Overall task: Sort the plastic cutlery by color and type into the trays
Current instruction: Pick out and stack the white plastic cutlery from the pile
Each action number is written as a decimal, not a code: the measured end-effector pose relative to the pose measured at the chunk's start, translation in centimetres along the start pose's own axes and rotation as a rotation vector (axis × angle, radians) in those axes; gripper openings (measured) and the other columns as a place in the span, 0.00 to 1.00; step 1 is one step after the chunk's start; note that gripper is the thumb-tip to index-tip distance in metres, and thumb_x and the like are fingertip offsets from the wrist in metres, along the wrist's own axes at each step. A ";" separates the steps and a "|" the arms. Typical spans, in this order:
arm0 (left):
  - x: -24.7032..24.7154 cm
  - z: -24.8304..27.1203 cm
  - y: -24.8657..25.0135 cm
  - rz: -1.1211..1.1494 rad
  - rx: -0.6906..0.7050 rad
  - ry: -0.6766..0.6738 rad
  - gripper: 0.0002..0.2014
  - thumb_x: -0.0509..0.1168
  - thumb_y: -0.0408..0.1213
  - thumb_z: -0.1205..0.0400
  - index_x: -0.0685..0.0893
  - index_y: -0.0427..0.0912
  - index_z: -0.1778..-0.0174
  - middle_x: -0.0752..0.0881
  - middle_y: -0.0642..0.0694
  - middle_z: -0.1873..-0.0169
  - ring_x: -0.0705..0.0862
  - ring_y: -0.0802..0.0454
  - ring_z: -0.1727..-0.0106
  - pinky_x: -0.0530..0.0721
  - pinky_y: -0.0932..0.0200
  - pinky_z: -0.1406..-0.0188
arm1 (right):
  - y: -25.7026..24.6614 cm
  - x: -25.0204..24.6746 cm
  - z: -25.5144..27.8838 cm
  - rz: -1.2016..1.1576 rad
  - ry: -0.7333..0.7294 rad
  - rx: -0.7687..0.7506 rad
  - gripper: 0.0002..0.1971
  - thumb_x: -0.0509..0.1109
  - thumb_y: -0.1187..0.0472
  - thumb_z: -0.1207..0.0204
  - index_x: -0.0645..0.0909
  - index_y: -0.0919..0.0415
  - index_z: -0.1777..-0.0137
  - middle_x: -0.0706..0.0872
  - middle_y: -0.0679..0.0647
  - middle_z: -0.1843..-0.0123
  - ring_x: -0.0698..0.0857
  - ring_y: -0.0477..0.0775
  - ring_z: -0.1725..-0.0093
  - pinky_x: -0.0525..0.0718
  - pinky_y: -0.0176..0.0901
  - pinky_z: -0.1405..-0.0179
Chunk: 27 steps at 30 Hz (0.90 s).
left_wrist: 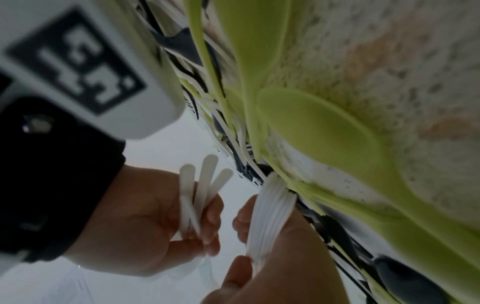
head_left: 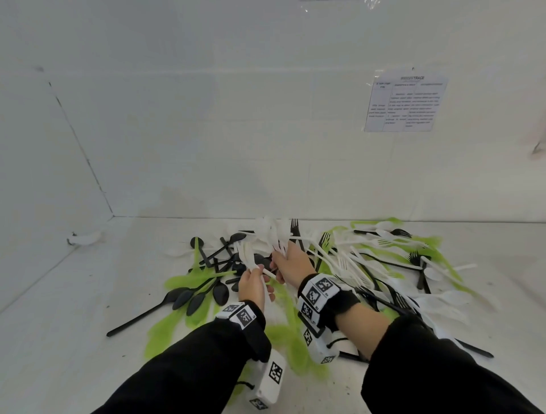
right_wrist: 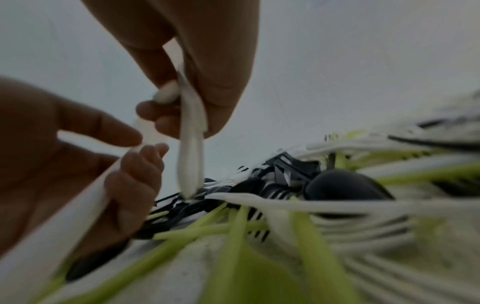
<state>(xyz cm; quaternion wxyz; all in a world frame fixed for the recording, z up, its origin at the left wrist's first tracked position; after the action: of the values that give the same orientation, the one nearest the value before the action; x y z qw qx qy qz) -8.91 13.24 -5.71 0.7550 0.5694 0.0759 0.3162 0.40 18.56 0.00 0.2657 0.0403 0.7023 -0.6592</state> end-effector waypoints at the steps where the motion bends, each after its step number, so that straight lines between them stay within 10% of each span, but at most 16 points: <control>1: 0.0 -0.2 0.1 0.005 -0.001 0.002 0.08 0.56 0.32 0.16 0.75 0.39 0.60 0.73 0.43 0.70 0.69 0.50 0.77 0.66 0.63 0.80 | 0.3 0.3 0.0 0.067 -0.008 -0.012 0.06 0.59 0.60 0.19 0.73 0.63 0.52 0.82 0.54 0.65 0.80 0.48 0.72 0.79 0.39 0.65; 4: -0.1 -0.6 0.2 0.008 -0.012 -0.001 0.05 0.57 0.34 0.16 0.76 0.38 0.54 0.77 0.42 0.68 0.74 0.49 0.73 0.71 0.60 0.77 | 1.0 1.2 0.5 0.202 -0.041 -0.027 0.07 0.64 0.58 0.20 0.68 0.56 0.54 0.78 0.51 0.59 0.77 0.53 0.56 0.75 0.37 0.64; 9: -0.2 -0.5 0.0 -0.014 0.009 0.011 0.14 0.56 0.31 0.16 0.79 0.32 0.38 0.84 0.35 0.50 0.83 0.37 0.46 0.81 0.40 0.41 | 2.5 1.9 1.5 0.061 -0.053 0.008 0.06 0.67 0.59 0.21 0.72 0.57 0.55 0.81 0.53 0.56 0.81 0.51 0.61 0.78 0.28 0.72; 17: 1.2 -0.1 -1.2 0.095 -0.045 -0.115 0.08 0.57 0.29 0.15 0.80 0.36 0.46 0.85 0.40 0.58 0.83 0.46 0.58 0.80 0.54 0.63 | 4.3 1.4 1.8 -0.017 -0.048 0.054 0.18 0.70 0.58 0.23 0.77 0.60 0.35 0.85 0.55 0.40 0.83 0.53 0.40 0.81 0.48 0.37; 27: 1.9 0.1 -2.2 0.057 -0.061 -0.121 0.08 0.56 0.33 0.14 0.79 0.34 0.45 0.80 0.42 0.65 0.79 0.48 0.65 0.76 0.56 0.67 | 4.8 0.2 2.0 -0.009 -0.020 0.089 0.06 0.63 0.55 0.19 0.75 0.57 0.51 0.77 0.47 0.64 0.77 0.48 0.65 0.76 0.38 0.66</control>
<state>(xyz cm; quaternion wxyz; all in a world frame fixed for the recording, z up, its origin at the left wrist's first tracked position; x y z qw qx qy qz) -6.52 13.94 -7.21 0.7660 0.5660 0.0040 0.3049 2.86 17.22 -4.40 0.2676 0.0422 0.6698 -0.6914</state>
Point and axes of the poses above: each hand's wrist, its own z-axis away from the middle knuckle, its own x-axis out of the palm, y = z × x, the point moved 7 cm from there along -z, towards the middle knuckle
